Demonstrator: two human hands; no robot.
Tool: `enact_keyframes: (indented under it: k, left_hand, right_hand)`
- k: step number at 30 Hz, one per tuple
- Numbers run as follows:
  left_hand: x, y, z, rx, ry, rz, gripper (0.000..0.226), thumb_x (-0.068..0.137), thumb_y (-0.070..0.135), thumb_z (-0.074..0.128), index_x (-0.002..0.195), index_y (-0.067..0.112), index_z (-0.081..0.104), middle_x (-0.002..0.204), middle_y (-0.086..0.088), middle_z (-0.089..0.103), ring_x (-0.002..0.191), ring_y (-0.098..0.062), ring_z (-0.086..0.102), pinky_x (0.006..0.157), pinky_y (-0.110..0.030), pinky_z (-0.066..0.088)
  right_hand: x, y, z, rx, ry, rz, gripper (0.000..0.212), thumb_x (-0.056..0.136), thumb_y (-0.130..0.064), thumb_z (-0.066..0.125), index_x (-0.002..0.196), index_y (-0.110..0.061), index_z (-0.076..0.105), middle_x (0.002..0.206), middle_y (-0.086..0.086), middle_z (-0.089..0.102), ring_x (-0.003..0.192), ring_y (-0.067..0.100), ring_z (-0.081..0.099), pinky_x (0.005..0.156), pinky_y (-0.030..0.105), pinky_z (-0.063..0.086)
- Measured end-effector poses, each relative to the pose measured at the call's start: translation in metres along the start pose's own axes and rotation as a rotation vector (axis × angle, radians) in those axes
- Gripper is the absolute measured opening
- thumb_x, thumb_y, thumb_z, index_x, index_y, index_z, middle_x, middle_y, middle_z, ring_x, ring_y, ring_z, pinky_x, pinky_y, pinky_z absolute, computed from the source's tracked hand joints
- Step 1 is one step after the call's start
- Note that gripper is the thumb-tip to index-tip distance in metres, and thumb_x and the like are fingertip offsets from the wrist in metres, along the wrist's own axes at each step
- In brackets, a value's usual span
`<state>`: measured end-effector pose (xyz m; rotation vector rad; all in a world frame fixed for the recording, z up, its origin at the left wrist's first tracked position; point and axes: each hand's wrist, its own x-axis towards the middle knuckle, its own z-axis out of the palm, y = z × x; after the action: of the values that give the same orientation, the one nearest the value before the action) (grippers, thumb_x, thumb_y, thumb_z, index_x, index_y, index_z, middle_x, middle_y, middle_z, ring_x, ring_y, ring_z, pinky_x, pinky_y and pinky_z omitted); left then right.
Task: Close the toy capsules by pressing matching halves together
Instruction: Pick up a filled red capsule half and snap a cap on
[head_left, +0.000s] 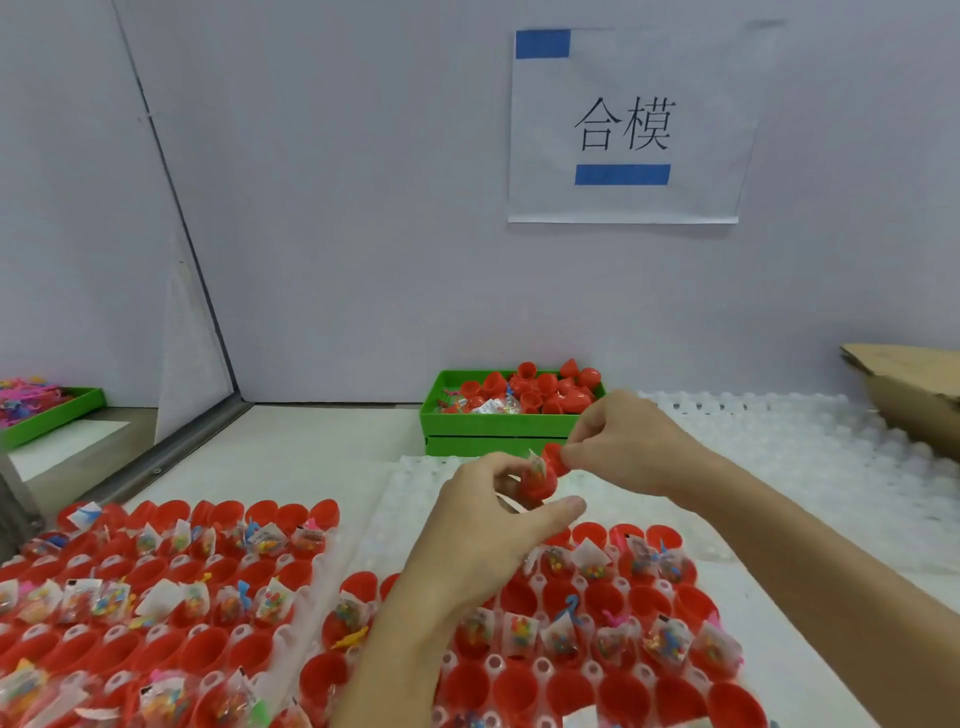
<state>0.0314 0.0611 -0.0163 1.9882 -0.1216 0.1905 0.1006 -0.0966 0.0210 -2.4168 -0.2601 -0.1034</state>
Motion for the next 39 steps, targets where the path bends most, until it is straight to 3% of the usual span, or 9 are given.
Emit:
enact_keyframes:
  k: [4,7,10,12,15,20,25,28,39]
  left_hand:
    - [-0.003,0.006,0.018,0.001,0.046,0.090,0.014,0.079,0.031,0.081,0.084,0.033,0.068,0.078,0.008,0.071,0.064,-0.012,0.070,0.066,-0.028,0.059]
    - [-0.005,0.006,0.027,0.017,0.014,0.117,0.013,0.081,0.025,0.080,0.082,0.032,0.069,0.076,0.010,0.071,0.068,-0.008,0.071,0.067,-0.024,0.059]
    - [-0.006,0.006,0.033,0.034,0.013,0.151,0.015,0.078,0.020,0.082,0.080,0.030,0.070,0.073,0.008,0.072,0.063,-0.003,0.068,0.060,-0.014,0.053]
    - [-0.005,0.003,0.037,0.061,0.006,0.158,0.014,0.077,0.019,0.082,0.080,0.029,0.071,0.072,0.007,0.072,0.063,-0.004,0.068,0.060,-0.013,0.052]
    - [-0.005,0.001,0.040,0.089,-0.002,0.161,0.012,0.078,0.019,0.080,0.082,0.027,0.072,0.072,0.004,0.072,0.066,-0.010,0.070,0.062,-0.021,0.056]
    - [-0.007,0.003,0.040,0.084,0.036,0.174,0.023,0.081,0.016,0.077,0.081,0.037,0.067,0.072,0.013,0.071,0.062,-0.001,0.068,0.059,-0.010,0.049]
    - [-0.007,0.004,0.038,0.018,0.047,0.197,0.027,0.083,0.021,0.077,0.105,0.036,0.069,0.072,0.010,0.070,0.068,-0.003,0.070,0.062,-0.009,0.050]
    - [-0.006,0.007,0.038,-0.005,0.026,0.225,0.023,0.084,0.024,0.077,0.101,0.037,0.070,0.075,0.012,0.071,0.070,-0.004,0.069,0.064,-0.012,0.052]
    - [-0.005,0.005,0.037,-0.032,0.003,0.250,0.022,0.088,0.020,0.072,0.106,0.031,0.067,0.077,0.008,0.069,0.071,-0.003,0.070,0.061,-0.012,0.052]
  right_hand:
    - [-0.028,0.020,-0.007,0.095,0.055,0.067,0.016,0.080,-0.026,0.070,0.070,-0.014,0.069,0.070,0.000,0.067,0.063,0.008,0.059,0.050,0.018,0.039]
    - [-0.044,0.033,-0.006,0.261,0.119,0.082,0.016,0.079,-0.029,0.071,0.074,-0.014,0.065,0.066,-0.003,0.072,0.054,0.009,0.063,0.050,0.021,0.045]
    - [-0.058,0.044,0.002,0.429,0.130,0.045,0.007,0.086,-0.021,0.067,0.087,-0.018,0.061,0.064,-0.001,0.073,0.043,0.005,0.056,0.044,0.016,0.040]
    - [-0.065,0.050,0.003,0.502,0.138,-0.006,0.014,0.088,-0.015,0.065,0.094,-0.026,0.062,0.070,-0.001,0.074,0.049,0.007,0.060,0.047,0.017,0.045]
    - [-0.070,0.055,0.000,0.544,0.127,-0.089,0.013,0.087,-0.023,0.070,0.094,-0.033,0.069,0.078,-0.002,0.073,0.063,0.017,0.064,0.057,0.019,0.051]
    - [-0.073,0.058,0.001,0.561,0.080,-0.138,0.009,0.083,-0.023,0.075,0.091,-0.024,0.071,0.082,0.002,0.073,0.079,0.022,0.070,0.069,0.031,0.057]
    - [-0.073,0.059,0.000,0.630,0.082,-0.127,0.018,0.078,-0.027,0.075,0.091,-0.016,0.068,0.082,0.001,0.076,0.075,0.017,0.074,0.064,0.019,0.055]
    - [-0.073,0.057,0.000,0.665,0.068,-0.136,0.031,0.071,-0.035,0.074,0.093,-0.015,0.066,0.084,0.002,0.077,0.075,0.019,0.075,0.065,0.019,0.056]
    - [-0.074,0.055,0.000,0.743,0.070,-0.155,0.031,0.069,-0.034,0.076,0.092,-0.014,0.068,0.082,0.006,0.076,0.071,0.021,0.074,0.064,0.018,0.054]
